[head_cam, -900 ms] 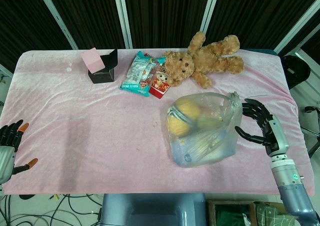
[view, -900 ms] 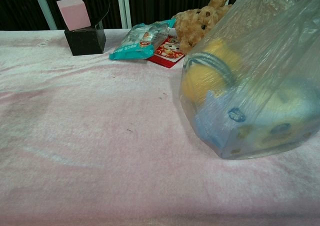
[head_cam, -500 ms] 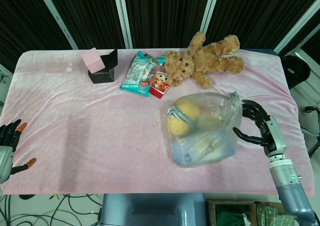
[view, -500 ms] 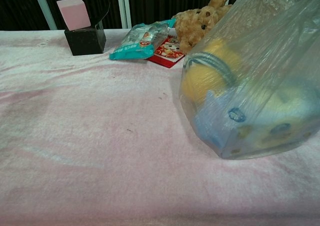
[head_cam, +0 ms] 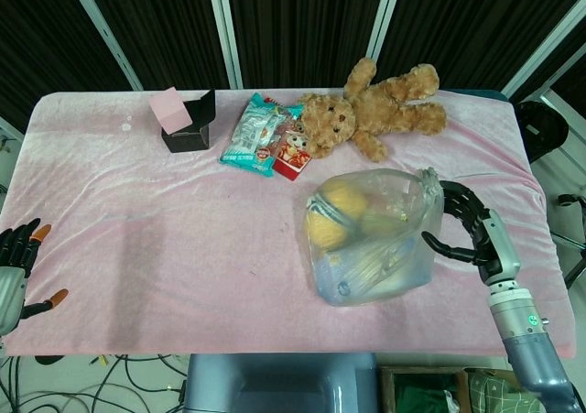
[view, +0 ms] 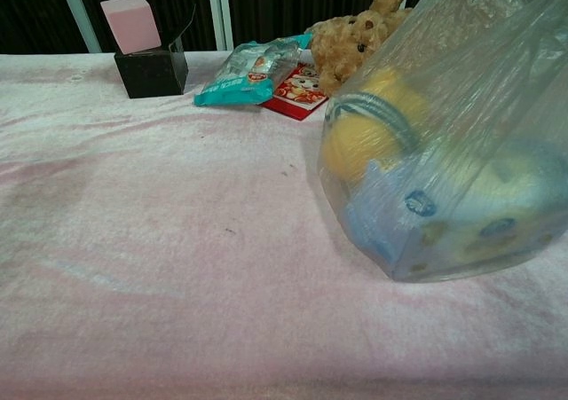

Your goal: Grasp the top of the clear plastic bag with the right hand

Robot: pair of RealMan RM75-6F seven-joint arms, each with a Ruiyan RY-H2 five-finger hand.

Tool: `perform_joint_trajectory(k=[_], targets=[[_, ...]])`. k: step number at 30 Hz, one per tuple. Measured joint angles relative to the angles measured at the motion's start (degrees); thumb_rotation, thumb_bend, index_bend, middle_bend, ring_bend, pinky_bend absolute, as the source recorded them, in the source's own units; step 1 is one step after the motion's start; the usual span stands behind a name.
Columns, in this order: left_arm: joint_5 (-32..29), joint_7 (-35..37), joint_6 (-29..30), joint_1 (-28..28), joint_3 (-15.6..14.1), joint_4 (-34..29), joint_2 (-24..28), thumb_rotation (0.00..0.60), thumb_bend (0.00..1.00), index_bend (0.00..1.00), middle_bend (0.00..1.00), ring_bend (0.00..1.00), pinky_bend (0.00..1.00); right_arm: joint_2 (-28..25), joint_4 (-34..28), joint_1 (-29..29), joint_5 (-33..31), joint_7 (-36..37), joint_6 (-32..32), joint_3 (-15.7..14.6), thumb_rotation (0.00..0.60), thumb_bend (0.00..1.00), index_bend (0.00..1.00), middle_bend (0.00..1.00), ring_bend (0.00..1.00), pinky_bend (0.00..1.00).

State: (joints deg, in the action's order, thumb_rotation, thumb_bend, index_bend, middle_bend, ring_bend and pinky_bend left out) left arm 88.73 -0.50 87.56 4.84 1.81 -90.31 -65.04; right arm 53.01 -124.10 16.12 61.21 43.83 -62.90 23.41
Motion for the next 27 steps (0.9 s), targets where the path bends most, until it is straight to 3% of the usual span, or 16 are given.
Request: perform_joint_trajectory(k=[12,21,27], targets=[[-0.16,0.09,-0.31,0.10,0.01,-0.01,-0.04,0.600,0.00,0.00,0.00,0.00,0.02,-0.06,0.14,2.92,-3.29,1.45,3.86,1.91,0.600,0.13,0.22,0.25,0.23,0.20],[-0.40,-0.15,-0.83,0.33,0.05,-0.01,-0.13,0.600,0.00,0.00,0.00,0.00,0.02,-0.08,-0.78,4.07,-5.24,4.54,6.01,3.78,0.600,0.14,0.27,0.32,0.30,0.28],[-0.54,-0.12,-1.05,0.43,0.08,-0.05,-0.07,0.600,0.00,0.00,0.00,0.00,0.02,-0.26,-2.44,4.16,-4.59,4.41,7.08,3.35,0.600,0.14,0.29,0.34,0.32,0.28]])
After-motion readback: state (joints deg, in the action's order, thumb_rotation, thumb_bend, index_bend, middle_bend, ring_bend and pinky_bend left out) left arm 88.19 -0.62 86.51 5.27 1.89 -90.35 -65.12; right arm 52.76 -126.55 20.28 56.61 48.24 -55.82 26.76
